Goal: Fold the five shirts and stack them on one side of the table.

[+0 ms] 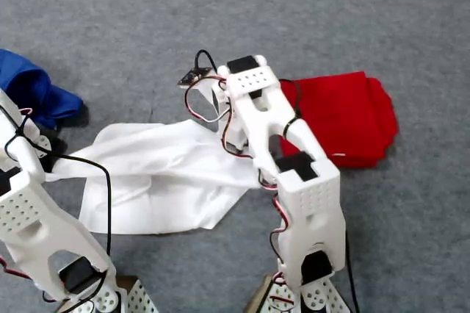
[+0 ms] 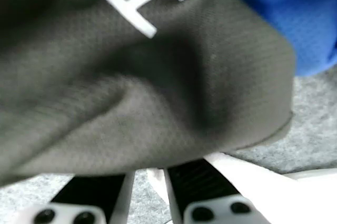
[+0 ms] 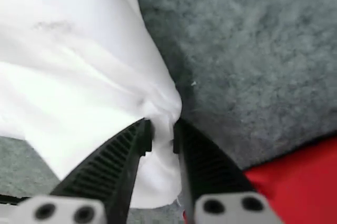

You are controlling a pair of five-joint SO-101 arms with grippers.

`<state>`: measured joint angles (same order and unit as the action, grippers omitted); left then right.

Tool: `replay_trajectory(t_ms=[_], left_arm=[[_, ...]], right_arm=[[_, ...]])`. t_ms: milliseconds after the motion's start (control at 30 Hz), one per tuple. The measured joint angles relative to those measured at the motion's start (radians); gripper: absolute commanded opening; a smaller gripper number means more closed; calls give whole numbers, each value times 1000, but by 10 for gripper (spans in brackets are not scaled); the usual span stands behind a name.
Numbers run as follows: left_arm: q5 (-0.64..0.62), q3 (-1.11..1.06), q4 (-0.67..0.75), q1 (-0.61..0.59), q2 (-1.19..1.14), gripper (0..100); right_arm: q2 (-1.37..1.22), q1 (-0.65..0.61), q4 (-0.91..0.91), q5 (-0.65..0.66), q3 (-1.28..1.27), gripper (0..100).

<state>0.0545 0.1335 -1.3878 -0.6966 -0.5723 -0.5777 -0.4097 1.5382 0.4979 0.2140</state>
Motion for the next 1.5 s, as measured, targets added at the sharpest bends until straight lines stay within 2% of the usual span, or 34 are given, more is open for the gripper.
replay_trajectory(t_ms=[267,567,767,833,1000,1067,1167,1367,1500], left_arm=[[0,0,0,0,0,19],[0,0,0,0,0,19],[0,0,0,0,0,19],[0,0,0,0,0,19],[0,0,0,0,0,19],[0,0,0,0,0,19],[0,0,0,0,0,19],[0,0,0,0,0,19],[0,0,0,0,0,19]], right_arm=[[43,-2,9,0,2,58],[43,-2,130,0,112,55],[43,-6,146,0,127,62],[43,-17,149,0,127,95],[43,-28,135,-17,114,270],[43,-41,109,-17,66,288],[43,-64,72,-17,-9,236],[43,-61,41,-18,-38,48],[43,-61,41,-20,-38,58]])
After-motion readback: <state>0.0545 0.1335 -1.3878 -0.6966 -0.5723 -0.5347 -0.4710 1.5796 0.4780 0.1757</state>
